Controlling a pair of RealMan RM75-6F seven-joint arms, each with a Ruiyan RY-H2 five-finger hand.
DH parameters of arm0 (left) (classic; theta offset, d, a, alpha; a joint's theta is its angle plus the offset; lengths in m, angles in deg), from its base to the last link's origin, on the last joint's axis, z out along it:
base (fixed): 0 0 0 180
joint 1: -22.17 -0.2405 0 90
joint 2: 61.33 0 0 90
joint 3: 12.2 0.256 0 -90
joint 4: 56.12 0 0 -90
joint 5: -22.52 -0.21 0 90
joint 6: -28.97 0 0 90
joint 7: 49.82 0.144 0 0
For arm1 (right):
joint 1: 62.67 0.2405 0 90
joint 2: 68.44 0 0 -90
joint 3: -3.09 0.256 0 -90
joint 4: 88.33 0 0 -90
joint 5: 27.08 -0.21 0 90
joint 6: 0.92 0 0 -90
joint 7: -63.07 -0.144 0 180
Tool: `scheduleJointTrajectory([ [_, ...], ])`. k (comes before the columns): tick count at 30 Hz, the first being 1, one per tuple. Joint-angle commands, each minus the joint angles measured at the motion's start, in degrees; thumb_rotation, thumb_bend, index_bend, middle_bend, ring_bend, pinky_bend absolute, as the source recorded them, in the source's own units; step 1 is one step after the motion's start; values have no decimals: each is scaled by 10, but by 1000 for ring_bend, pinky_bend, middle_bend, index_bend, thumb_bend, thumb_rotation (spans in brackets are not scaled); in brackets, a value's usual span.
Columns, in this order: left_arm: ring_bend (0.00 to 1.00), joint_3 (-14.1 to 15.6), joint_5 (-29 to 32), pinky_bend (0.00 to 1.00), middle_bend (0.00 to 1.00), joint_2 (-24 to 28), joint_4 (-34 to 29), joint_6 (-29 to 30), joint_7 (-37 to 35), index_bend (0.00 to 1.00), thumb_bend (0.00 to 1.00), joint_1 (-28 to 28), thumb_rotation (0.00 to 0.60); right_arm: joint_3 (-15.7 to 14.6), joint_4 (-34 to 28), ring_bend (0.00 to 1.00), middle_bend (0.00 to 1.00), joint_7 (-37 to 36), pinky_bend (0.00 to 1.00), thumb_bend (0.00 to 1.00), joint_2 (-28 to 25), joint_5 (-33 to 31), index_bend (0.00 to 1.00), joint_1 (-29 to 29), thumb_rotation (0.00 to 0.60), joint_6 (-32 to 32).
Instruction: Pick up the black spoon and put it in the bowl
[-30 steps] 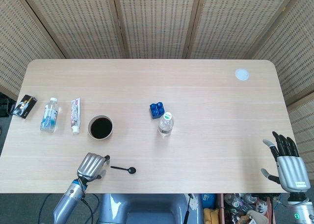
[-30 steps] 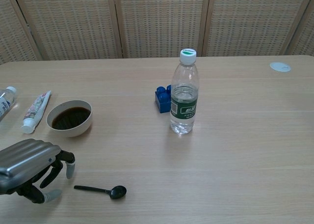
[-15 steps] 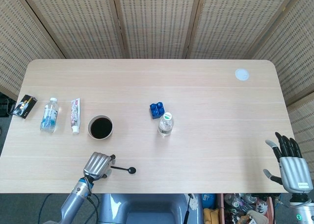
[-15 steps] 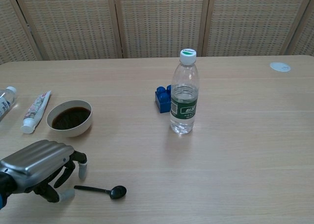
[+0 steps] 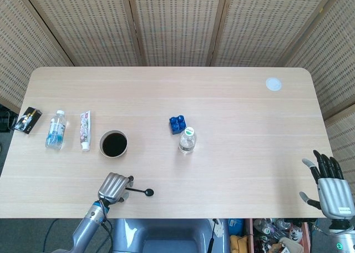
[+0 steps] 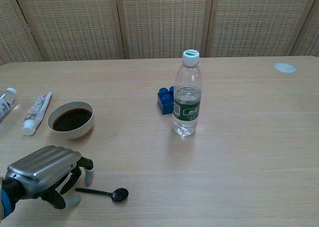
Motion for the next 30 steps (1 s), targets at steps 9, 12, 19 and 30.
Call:
scheduleJointTrajectory([
  [9, 719, 3, 9, 729, 757, -7, 7, 3, -2, 483, 361, 5, 600, -1, 2, 0, 96, -2, 33, 188, -1, -2, 221, -4, 600, 2],
  [12, 719, 5, 11, 729, 757, -8, 8, 3, -1, 486, 364, 7, 600, -1, 2, 0, 96, -2, 33, 189, -1, -2, 221, -4, 600, 1],
  [19, 720, 9, 19, 728, 758, -8, 8, 1, -3, 503, 381, 10, 600, 0, 1, 0, 96, -1, 33, 189, -1, -3, 221, -5, 600, 1],
  [30, 721, 15, 33, 729, 758, -4, 5, -2, -8, 527, 413, 10, 600, 0, -4, 0, 96, 5, 33, 189, -2, -5, 221, -6, 600, 0],
])
